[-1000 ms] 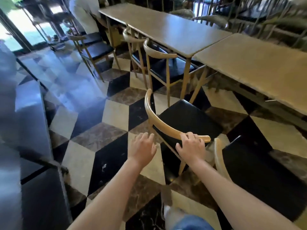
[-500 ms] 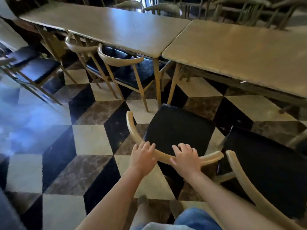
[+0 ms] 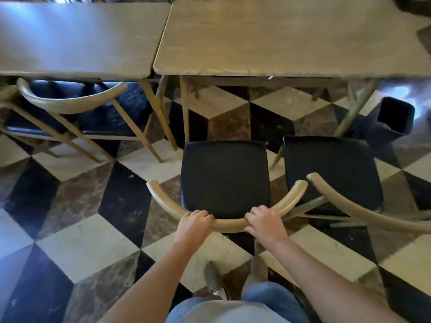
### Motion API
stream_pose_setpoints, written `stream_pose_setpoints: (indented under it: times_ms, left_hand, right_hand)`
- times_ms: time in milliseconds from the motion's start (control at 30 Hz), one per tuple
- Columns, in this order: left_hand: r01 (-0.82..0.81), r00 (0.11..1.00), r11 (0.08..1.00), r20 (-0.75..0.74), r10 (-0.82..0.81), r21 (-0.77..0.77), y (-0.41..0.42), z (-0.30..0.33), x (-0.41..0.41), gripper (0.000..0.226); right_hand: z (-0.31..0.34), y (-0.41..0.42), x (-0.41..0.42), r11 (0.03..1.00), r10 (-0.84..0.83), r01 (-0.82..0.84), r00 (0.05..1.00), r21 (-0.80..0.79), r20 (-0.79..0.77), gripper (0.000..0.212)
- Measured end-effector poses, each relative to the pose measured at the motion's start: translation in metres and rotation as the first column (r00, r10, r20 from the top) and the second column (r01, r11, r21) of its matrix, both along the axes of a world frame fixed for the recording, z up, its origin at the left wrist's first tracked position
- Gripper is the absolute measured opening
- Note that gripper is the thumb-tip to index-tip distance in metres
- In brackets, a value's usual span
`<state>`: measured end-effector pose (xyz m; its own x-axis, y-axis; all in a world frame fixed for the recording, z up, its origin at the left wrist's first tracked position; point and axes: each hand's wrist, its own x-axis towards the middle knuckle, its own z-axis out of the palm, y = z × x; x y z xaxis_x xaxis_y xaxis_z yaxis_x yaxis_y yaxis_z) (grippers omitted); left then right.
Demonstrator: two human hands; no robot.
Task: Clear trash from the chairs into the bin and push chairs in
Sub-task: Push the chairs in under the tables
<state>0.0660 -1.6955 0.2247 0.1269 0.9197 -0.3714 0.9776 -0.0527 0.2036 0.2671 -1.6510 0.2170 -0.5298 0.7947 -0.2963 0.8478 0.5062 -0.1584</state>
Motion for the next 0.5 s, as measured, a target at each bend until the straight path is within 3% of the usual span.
stream_pose_setpoints:
  times_ms: [200,500]
  left_hand:
    - [0.019,0.999,1.000,0.030,-0.020,0.017,0.017,-0.005,-0.009,0.029]
    - [-0.040,0.999,0.999,0.034,0.041,-0.023,0.106,-0.003,-0.032,0.028]
  right_hand:
    - [-0.003,0.014,-0.007,1.000,-0.022,0.022,1.000,0.004,-0.002,0.030]
    - [-0.004,0.094,-0.034,0.998,-0.052,0.053,0.997,0.024,-0.052,0.030]
